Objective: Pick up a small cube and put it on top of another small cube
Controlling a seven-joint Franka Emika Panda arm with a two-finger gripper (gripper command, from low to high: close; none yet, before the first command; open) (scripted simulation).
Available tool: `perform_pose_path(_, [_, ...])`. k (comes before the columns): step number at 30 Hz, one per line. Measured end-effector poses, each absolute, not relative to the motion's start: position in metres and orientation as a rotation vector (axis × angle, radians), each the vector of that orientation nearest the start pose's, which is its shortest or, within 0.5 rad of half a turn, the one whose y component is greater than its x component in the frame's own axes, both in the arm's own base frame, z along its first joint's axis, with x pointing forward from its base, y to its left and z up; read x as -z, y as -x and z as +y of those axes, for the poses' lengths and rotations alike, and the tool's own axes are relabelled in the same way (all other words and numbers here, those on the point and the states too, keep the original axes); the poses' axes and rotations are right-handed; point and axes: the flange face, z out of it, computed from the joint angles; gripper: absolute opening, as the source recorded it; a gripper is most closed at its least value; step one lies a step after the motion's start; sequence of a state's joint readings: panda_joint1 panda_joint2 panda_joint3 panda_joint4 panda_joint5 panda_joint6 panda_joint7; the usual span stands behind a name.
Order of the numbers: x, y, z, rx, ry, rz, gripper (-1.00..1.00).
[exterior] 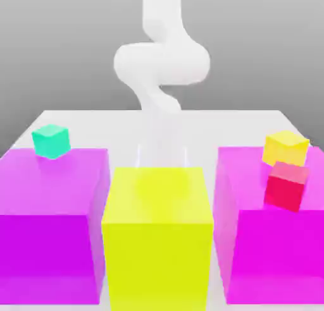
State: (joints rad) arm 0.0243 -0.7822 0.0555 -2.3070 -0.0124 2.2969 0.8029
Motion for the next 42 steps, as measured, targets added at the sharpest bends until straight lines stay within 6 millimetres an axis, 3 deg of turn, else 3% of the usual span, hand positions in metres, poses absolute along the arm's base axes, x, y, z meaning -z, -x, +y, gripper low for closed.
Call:
perform_pose_path(8, [-0.643, -0.364, 0.149, 0.927, 2.739, 0.653, 0.0])
perform_pose_path(14, [-0.547, -0.36, 0.242, 0.691, 2.867, 0.472, 0.0])
perform_pose_path(19, [-0.451, -0.323, 0.312, 0.441, 2.951, 0.347, 0.0])
perform_pose_path(24, [-0.356, -0.252, 0.362, 0.174, 3.027, 0.241, 0.0])
perform_pose_path(26, [-0.329, -0.224, 0.371, 0.09, 3.046, 0.232, 0.0])
perform_pose_path(28, [-0.314, -0.211, 0.371, 0.047, 3.045, 0.292, 0.0])
perform_pose_path(42, [-0.254, -0.193, 0.336, -0.053, 2.947, 0.93, 0.0])
